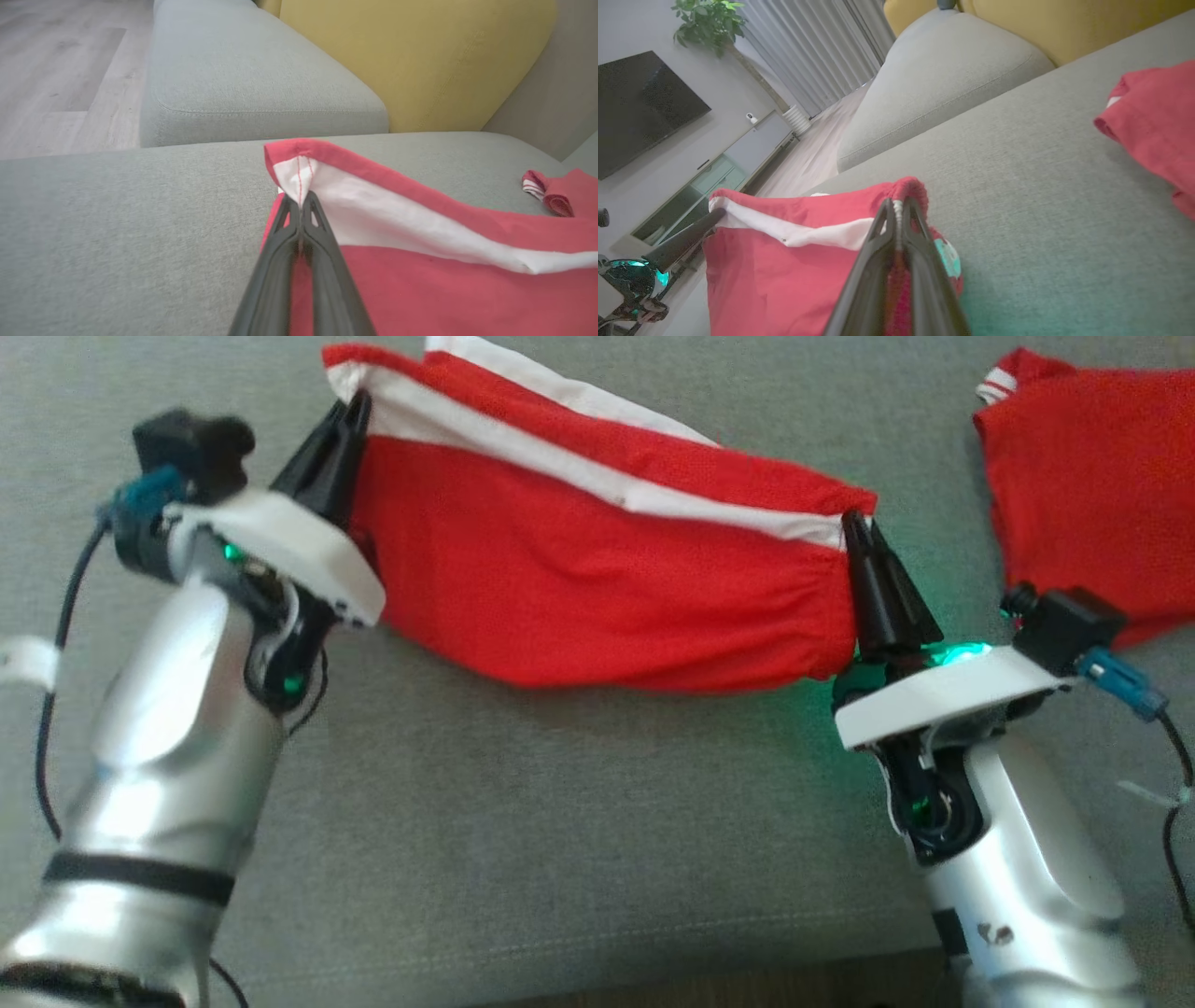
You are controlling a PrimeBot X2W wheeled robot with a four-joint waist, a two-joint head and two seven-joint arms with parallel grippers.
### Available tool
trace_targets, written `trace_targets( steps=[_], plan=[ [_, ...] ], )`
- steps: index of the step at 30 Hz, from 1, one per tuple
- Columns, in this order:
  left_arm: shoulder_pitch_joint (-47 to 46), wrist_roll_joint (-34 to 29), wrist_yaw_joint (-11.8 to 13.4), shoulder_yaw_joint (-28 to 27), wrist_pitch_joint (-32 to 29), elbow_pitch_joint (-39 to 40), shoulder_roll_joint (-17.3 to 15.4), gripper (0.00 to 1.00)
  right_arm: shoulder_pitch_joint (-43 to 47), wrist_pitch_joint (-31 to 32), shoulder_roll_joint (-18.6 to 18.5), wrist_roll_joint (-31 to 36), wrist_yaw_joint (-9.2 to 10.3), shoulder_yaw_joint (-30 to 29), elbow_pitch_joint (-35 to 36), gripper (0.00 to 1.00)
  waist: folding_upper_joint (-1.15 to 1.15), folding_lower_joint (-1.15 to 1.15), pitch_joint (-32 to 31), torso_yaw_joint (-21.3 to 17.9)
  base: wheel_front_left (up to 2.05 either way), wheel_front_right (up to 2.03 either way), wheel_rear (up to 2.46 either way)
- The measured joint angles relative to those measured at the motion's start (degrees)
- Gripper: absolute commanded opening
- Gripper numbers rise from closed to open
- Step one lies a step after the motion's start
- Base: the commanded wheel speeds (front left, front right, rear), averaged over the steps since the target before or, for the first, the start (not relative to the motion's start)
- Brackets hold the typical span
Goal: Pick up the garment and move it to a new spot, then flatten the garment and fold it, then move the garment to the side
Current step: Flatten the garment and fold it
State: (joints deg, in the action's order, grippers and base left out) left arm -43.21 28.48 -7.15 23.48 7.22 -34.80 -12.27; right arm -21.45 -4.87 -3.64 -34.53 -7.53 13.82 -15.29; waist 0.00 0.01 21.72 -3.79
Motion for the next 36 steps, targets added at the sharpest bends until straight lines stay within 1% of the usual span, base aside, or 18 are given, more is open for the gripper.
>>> trace_targets(
  steps=[5,9,10,11,12,13,15,18,19,21,23,25,27,31,36],
  plan=[
    [-7.3,2.2,0.0,4.8,2.1,-9.6,-0.1,0.00,-2.6,-2.5,0.0,-2.5,0.00,1.5,-3.0,0.00,0.00,0.00,2.2,-2.6,0.00,0.00,0.00],
    [-11.1,4.5,0.0,8.8,3.1,-14.6,0.0,0.00,-4.0,-4.5,0.1,-4.2,0.00,3.4,-4.2,0.00,0.00,0.00,3.5,-4.6,0.00,0.00,0.00],
    [-11.9,5.1,0.0,9.6,3.4,-15.9,0.0,0.00,-4.3,-5.0,0.1,-4.7,0.00,4.2,-4.3,0.20,0.00,0.00,3.8,-5.0,0.00,0.00,0.00],
    [-12.5,5.7,0.0,9.8,3.7,-17.1,0.0,0.00,-4.6,-5.3,0.1,-5.0,0.00,5.1,-4.5,0.61,0.00,0.00,4.0,-5.5,0.00,0.00,0.00],
    [-13.1,6.5,-0.3,9.8,4.0,-18.6,0.0,0.47,-5.0,-5.6,0.1,-5.4,0.00,5.7,-4.7,1.00,0.00,0.00,4.3,-5.8,0.00,0.00,0.00],
    [-13.7,7.2,-0.4,10.0,4.0,-20.0,0.0,1.00,-5.3,-6.0,0.1,-5.6,0.00,6.1,-4.8,1.00,0.00,0.00,4.5,-6.1,0.00,0.00,0.00],
    [-14.5,8.4,-0.4,10.9,4.0,-22.7,-0.1,1.00,-5.5,-7.0,0.1,-5.2,0.00,6.6,-5.0,1.00,0.00,0.00,4.6,-6.5,0.00,0.00,0.00],
    [-14.5,8.6,-0.4,11.2,5.3,-24.9,0.3,1.00,-5.5,-8.3,0.1,-0.7,0.00,5.2,-4.9,1.00,0.00,-0.01,4.1,-6.1,0.00,0.00,0.00],
    [-14.5,8.6,-0.4,11.2,5.3,-24.9,0.3,1.00,-5.5,-8.3,0.1,-0.7,0.00,5.2,-4.9,1.00,0.00,-0.01,4.1,-6.1,0.00,0.00,0.00],
    [-14.5,8.6,-0.3,10.9,6.5,-25.7,0.4,1.00,-5.3,-8.5,0.0,3.3,0.00,3.5,-4.4,1.00,0.00,0.00,3.6,-5.6,0.00,0.00,0.00],
    [-14.1,8.5,0.8,10.0,7.1,-24.9,0.6,1.00,-4.4,-8.9,0.0,7.3,0.00,1.1,-2.9,1.00,0.00,-0.01,2.9,-4.8,0.00,0.00,0.00],
    [-12.6,7.3,2.6,7.8,7.1,-20.0,0.7,1.00,-2.6,-9.0,-0.2,12.3,0.00,-2.0,-1.2,1.00,0.00,-0.01,2.2,-3.7,0.00,0.00,0.00],
    [-9.8,4.7,5.2,5.4,7.1,-14.0,0.6,1.00,-0.2,-9.1,-0.2,16.6,0.00,-4.7,0.1,1.00,0.00,-0.01,1.3,-2.6,0.00,0.00,0.00],
    [0.1,-0.5,9.3,0.0,7.1,-1.0,0.6,1.00,4.6,-7.9,-0.1,21.0,0.00,-9.2,3.7,1.00,0.00,-0.01,-1.1,-0.6,0.00,0.00,0.00],
    [13.0,-6.7,12.2,-4.8,7.1,12.3,0.8,1.00,9.5,-5.0,0.2,24.4,0.00,-11.4,8.3,1.00,0.00,-0.01,-4.3,1.7,0.00,0.00,0.00]
  ],
)
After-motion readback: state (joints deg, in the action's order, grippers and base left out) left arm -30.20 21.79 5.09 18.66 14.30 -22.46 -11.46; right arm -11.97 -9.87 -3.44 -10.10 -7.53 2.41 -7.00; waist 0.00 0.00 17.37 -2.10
